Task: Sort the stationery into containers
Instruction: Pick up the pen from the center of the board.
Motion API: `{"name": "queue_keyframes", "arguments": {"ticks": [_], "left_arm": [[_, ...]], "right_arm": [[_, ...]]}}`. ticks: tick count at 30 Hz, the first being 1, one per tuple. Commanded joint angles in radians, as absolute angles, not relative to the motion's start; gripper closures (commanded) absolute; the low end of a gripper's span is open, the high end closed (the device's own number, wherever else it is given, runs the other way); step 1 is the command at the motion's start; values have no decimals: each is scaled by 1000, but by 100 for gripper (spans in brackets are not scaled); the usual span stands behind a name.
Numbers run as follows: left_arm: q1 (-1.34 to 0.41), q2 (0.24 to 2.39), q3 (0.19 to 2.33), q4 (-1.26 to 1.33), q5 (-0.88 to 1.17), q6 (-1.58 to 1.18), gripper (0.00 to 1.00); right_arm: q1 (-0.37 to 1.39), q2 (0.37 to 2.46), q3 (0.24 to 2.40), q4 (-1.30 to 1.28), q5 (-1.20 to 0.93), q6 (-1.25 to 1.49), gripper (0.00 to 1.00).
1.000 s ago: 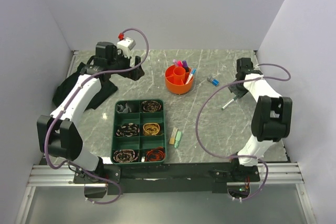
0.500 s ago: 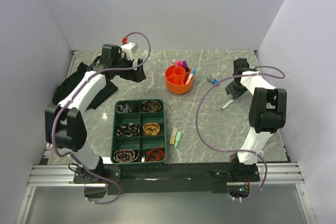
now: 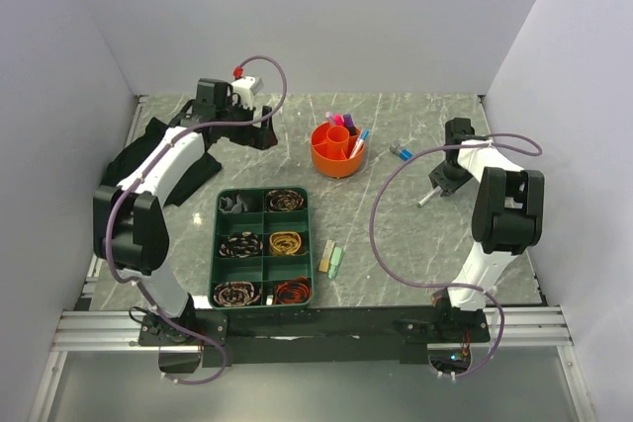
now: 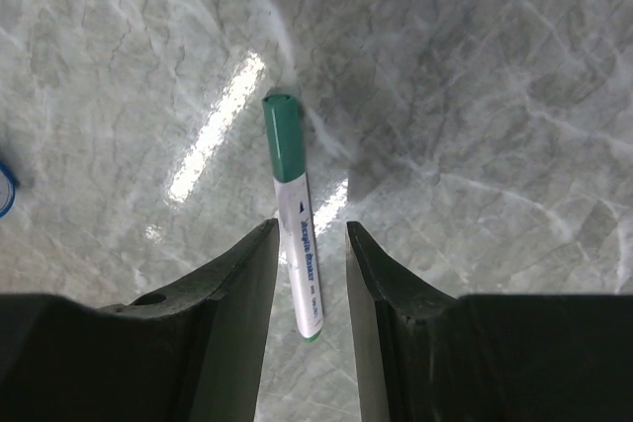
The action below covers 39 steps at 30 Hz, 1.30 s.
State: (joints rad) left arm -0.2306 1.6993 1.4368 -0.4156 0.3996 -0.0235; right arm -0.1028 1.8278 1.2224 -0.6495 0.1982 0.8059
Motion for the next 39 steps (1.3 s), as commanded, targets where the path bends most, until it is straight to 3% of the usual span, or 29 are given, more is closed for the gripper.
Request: {"name": "queue_keyframes", "arguments": {"ticks": [1, 7, 11, 15, 18, 19, 22, 31, 34, 39], "left_arm": [[-233, 1718, 1485, -396, 423, -49, 0], [-233, 1729, 1496, -403, 417, -54, 1], [-233, 1735, 1499, -405, 411, -58, 1], [-235, 1740, 1505, -406, 410, -61, 1], [-233, 1741, 1509, -410, 410, -61, 1], [-233, 1741, 1511, -410, 411, -63, 1], [-233, 1744, 1511, -410, 416, -63, 1], [-233, 1715, 1503, -368, 394, -63, 1], [-233, 1695, 1485, -364, 385, -60, 0], [-224, 1669, 1476, -376, 374, -41, 1]], "right_arm": [[-121, 1812, 1232, -627, 235, 789, 59], [-127, 1897, 1313, -617, 235, 762, 64], [-127, 1948, 1353, -623, 245, 741, 73], [-127, 1960, 1342, -623, 241, 727, 73], [-127, 1953, 1312, -617, 226, 723, 68], [-127, 1950, 1302, -614, 219, 718, 72], [-127, 1936, 1278, -598, 199, 693, 100], [-80, 1737, 1428, -549, -39, 583, 100], [21, 1675, 1454, -445, -46, 499, 100], [190, 1595, 1303, -54, 23, 344, 100]]}}
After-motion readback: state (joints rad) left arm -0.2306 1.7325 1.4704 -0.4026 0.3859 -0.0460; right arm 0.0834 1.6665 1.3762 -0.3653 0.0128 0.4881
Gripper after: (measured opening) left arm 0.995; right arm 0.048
